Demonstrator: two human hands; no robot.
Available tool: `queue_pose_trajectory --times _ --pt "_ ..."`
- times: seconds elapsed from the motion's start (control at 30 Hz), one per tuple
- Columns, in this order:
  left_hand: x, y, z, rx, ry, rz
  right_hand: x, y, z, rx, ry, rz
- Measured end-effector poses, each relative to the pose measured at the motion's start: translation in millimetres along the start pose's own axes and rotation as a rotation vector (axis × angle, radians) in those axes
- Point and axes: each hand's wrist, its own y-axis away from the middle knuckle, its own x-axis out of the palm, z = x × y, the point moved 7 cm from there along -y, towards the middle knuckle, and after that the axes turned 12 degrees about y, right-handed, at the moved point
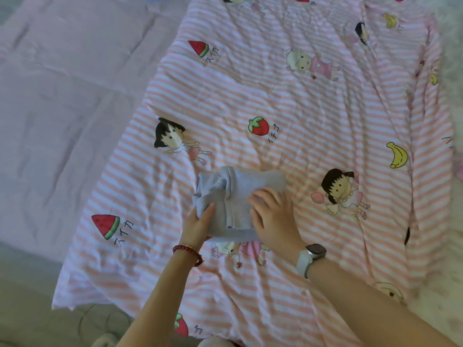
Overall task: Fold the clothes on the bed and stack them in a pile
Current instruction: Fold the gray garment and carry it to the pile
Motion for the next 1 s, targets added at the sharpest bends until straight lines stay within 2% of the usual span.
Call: queue_pose_trajectory --times 0.07,0.17,0.3,0.4,0.5,0.6,0.7,0.8,0.87,0.93,1.0 --pt "0.6 0.4 -2.1 0.085 -0.055 -0.028 6.1 13.2 0.1 -0.082 0.075 0.062" --pt "7.9 3.2 7.3 0.064 -0.037 0.047 8.6 27.3 -0.3 -0.176 0.142 0.116" --pt "8.6 1.5 16.3 0.052 0.009 0.048 -12.7 12.1 6.1 -0.169 -0.01 -0.024" --pt "9.0 -0.6 20.5 -0.067 0.147 0.047 -23.9 1.2 26.5 -0.172 -0.13 -0.093" --pt "3.1 -5.9 24.4 -0.242 0.363 0.08 -12.0 4.4 48.3 -0.213 -0.178 -0.029" --pt "-2.6 -9.8 18.9 -0.254 0.41 0.134 7.3 14.7 59.5 -0.242 -0.175 0.059" --pt "-5.1 -11.5 7.1 -0.082 0.161 0.066 27.3 23.0 67.8 -0.259 -0.186 0.186" --pt "-9.4 -4.9 -18.3 0.326 -0.358 -0.116 41.5 28.0 70.1 -0.281 -0.225 0.344" --pt "1.3 2.9 -26.0 0.543 -0.669 -0.1 39.4 36.8 67.1 -0.351 -0.251 0.41" --pt "10.3 1.3 -16.3 0.561 -0.916 -0.027 24.2 44.9 55.2 -0.407 -0.248 0.303" --pt "10.0 -4.5 -4.4 0.521 -1.1 -0.018 5.3 48.0 30.3 -0.346 -0.191 0.09"
